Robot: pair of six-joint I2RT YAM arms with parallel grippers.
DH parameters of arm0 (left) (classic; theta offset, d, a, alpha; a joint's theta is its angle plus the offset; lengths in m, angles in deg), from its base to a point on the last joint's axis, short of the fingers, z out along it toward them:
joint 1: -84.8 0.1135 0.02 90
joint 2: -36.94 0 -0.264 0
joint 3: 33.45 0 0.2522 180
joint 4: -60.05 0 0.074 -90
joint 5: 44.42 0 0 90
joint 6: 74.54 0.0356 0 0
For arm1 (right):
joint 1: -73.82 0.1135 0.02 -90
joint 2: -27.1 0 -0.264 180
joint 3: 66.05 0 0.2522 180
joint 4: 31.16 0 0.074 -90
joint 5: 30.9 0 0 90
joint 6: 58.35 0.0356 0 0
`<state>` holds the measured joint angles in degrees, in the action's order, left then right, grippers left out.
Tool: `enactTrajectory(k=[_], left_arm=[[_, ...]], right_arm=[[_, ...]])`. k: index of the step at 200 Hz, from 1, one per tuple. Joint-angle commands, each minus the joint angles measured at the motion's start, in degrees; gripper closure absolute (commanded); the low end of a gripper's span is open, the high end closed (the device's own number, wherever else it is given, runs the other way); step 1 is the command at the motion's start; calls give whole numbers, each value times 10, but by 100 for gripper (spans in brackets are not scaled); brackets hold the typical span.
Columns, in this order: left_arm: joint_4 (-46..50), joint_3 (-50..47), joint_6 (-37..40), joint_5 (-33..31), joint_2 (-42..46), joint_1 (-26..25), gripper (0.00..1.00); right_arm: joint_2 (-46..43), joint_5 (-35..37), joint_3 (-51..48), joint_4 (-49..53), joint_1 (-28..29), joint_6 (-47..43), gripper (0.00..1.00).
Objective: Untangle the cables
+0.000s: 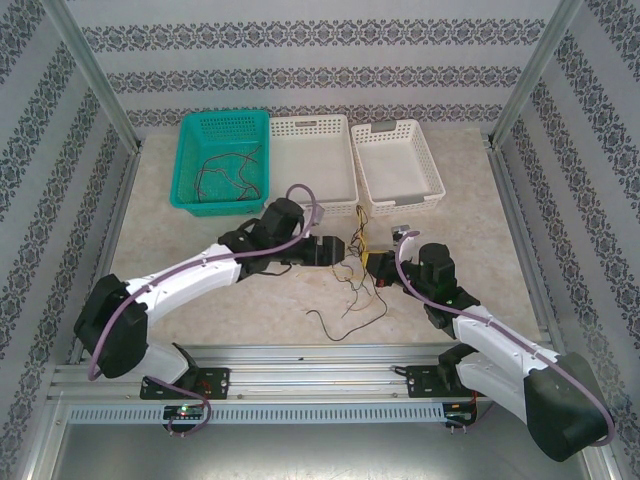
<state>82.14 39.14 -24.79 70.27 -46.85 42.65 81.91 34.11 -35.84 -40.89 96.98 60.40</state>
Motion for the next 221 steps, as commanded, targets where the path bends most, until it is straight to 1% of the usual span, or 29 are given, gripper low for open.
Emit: enactTrajectory(k=[1,25,51,98,108,165,200,221], left_arm=[[-77,0,-15,28,-12,-31,22],[-84,3,-14,33,-28,-53,23],[-89,-3,-14,38,-44,-66,23],[-76,-35,4,26,-30,-72,27],[-70,-38,8,23,-30,-72,29],[-77,-51,10,21,-40,-73,50],[-66,-49,19,9,-31,-73,71],[-58,-50,21,-2,-23,-73,91]], right_arm=[[1,-12,-1,-24,6,4,100],[2,-9,0,-23,6,5,100],[0,0,0,-15,7,3,100],[-9,12,-2,-8,7,3,100],[-10,10,-2,-8,7,4,100],[-11,11,-2,-8,6,4,100],[-11,11,-2,-7,7,5,100],[-11,14,-2,-5,7,5,100]])
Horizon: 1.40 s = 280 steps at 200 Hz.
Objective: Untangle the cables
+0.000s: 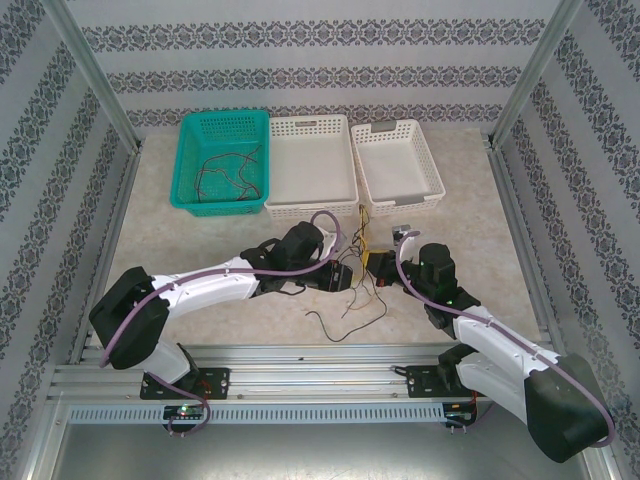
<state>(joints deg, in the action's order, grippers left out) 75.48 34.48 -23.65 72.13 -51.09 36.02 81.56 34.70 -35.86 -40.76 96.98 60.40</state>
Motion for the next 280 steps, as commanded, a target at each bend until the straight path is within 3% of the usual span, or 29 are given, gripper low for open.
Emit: enactTrajectory(k=[1,9,66,121,180,206,280], left_arm=[[9,-4,10,-21,20,-6,91],[16,-4,13,-27,26,-7,100],[107,-17,26,-128,120,9,100],[198,-31,22,-167,187,47,100],[243,-43,26,-170,238,74,100],[286,-33,43,-189,266,82,100],[416,-1,129,-188,337,211,100]], right_arm=[[-8,8,-2,-6,7,5,100],[-8,11,-2,-5,6,5,100],[5,75,13,54,-1,2,100],[25,104,19,89,-30,19,100],[25,48,11,52,-38,28,100],[3,95,7,83,-40,26,100],[-29,146,-8,120,-74,45,100]])
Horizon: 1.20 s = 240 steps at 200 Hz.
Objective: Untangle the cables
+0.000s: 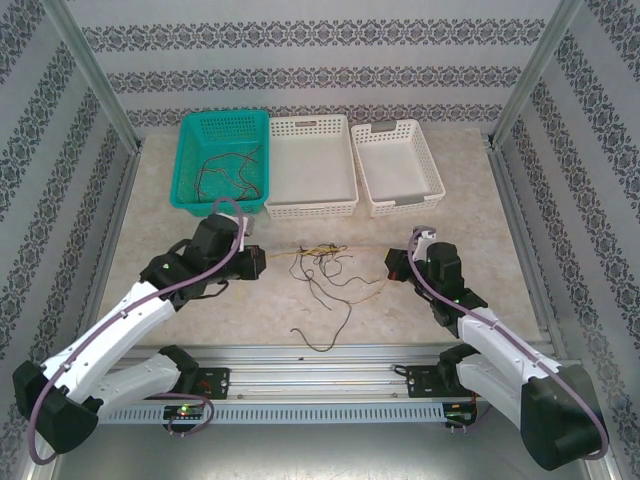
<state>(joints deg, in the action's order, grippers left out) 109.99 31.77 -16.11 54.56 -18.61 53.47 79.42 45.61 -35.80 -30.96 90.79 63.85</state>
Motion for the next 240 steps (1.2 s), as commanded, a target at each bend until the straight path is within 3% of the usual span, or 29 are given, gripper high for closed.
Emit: enactTrajectory(k=[1,72,125,141,163,207,240], left_arm=[[72,28,55,-12,12,39,100],[47,15,111,-17,12,134,100],[-2,65,128,2,-21,152,100],[-33,69,127,34,-32,154,100],[-69,68,119,111,-67,154,100],[-129,14,125,196,-88,154,100],[-152,-3,121,225,-80,152,100]], right_arm=[[-8,37,-9,23,-13,11,100],[-78,79,-38,54,-56,38,100],[-134,118,-49,100,-87,53,100],[-155,128,-56,114,-98,61,100],[-166,75,-72,65,-101,58,100],[-60,-12,-42,-1,-62,28,100],[-32,-19,-29,-36,-9,-4,73]])
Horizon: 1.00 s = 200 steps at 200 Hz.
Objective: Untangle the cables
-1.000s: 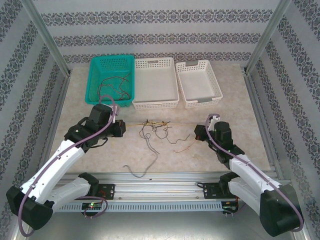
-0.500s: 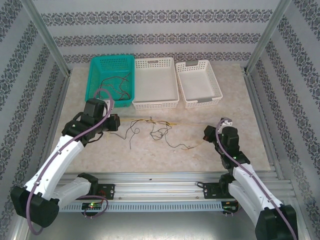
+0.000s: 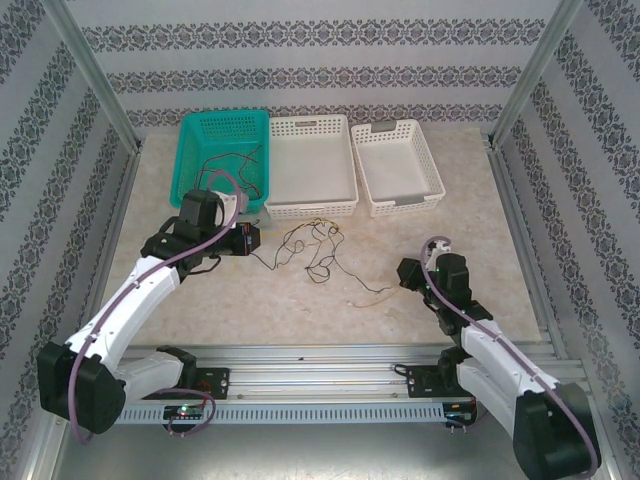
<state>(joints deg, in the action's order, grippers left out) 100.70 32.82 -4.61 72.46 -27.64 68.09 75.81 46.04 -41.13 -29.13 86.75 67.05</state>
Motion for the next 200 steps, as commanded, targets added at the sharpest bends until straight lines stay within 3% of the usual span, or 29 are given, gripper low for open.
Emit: enactTrajectory(k=[1,28,59,79,132,200], left_arm=[[-60,-14,5,47,10,5,100],[-48,-8,22,53,-4,-12,100],[-61,-11,21,74,-8,-25,100],[-69,-14,18,87,-6,-29,100],[-80,-19,19,94,-4,-41,100],[-78,-18,22,90,2,-45,100]], right_arm=[[3,-23,25,-54,32,-37,71],[-37,1,45,-28,84,-44,53],[-37,40,81,-19,148,-39,42],[8,4,109,-57,175,-22,40],[198,16,172,-180,312,-8,41],[354,102,263,-205,365,5,49]])
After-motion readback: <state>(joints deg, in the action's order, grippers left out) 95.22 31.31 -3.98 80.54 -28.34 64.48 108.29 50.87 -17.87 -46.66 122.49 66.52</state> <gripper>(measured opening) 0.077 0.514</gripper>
